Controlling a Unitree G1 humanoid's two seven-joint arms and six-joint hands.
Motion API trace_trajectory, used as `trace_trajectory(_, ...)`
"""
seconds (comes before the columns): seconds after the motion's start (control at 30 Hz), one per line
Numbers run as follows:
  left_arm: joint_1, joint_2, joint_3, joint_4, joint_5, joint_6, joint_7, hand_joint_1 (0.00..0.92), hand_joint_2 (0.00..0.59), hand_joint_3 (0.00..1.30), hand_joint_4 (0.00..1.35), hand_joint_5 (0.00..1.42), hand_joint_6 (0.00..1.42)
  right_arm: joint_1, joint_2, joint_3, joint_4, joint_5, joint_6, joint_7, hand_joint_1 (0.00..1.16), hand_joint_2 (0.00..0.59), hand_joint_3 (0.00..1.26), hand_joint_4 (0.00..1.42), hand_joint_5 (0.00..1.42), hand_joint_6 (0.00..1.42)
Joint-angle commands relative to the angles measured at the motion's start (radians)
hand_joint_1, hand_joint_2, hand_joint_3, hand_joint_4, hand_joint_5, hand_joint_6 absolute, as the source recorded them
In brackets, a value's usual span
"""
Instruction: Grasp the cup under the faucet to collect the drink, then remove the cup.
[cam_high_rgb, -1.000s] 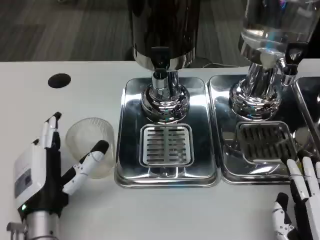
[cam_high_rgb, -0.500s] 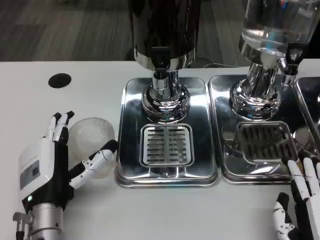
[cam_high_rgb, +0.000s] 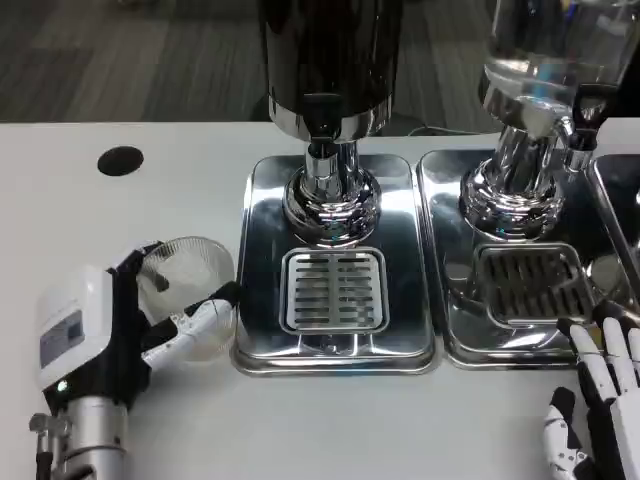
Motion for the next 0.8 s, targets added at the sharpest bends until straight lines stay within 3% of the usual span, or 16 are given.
trace_trajectory(0.03,0.013,-0.005,-0.014,-0.008,0.009,0.019,-0.013,0.41,0.068,0.68,0.63,0.98,1.29,-0.003,-0.001,-0.005,0.008,0.005,-0.011,-0.003,0.01,0.543,0.13,0.0,0.0,0.0)
trace_trajectory(0.4,0.027,-0.001,-0.019,-0.031,0.022,0.049,-0.001,0.427,0.066,0.68,0.61,0.96,1.3,-0.008,0.0,-0.003,0.019,0.008,-0.017,-0.001,0.01,0.543,0.14,0.0,0.0,0.0)
trace_trajectory(0.8,0.071,-0.008,0.0,-0.07,0.021,-0.03,0.146,0.498,0.052,0.67,0.61,0.97,1.33,-0.005,0.002,-0.002,0.023,0.011,-0.021,-0.003,0.01,0.543,0.15,0.0,0.0,0.0)
